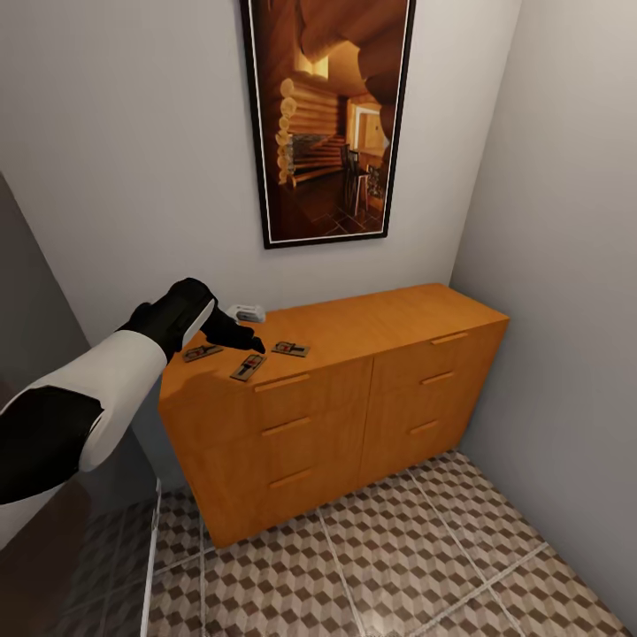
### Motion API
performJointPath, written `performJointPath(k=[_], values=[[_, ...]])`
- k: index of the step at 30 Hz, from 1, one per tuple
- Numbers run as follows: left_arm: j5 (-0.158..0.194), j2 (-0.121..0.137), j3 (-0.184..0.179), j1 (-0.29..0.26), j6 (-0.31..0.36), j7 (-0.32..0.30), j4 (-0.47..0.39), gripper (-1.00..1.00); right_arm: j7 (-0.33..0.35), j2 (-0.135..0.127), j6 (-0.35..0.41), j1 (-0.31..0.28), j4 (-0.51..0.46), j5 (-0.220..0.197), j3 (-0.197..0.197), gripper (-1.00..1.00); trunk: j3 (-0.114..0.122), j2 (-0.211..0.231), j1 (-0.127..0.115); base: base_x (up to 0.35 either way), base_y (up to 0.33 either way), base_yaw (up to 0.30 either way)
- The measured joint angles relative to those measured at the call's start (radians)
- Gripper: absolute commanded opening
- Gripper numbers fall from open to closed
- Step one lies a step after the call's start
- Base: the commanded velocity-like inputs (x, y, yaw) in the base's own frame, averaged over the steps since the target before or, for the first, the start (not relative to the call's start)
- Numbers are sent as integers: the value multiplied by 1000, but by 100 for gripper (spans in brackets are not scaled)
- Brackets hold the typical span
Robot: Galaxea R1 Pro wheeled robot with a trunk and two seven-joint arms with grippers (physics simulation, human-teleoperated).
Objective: Take the four mousetraps from the cabinet in the bathroom and place them on the bathroom floor. Make sure all four end up on the same floor surface, and ensure that at least two of them are either under or directly next to the same bathroom sink.
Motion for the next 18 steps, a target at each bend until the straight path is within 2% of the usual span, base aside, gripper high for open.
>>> performJointPath(k=[10,18], values=[[0,0,0,0,0,0,0,100,-1,0,0,0,0,0,0,-100,-15,0,0,0,1,0],[0,0,-1,0,0,0,1,100,-1,0,0,0,0,0,0,-100,-17,0,0,0,67,0]])
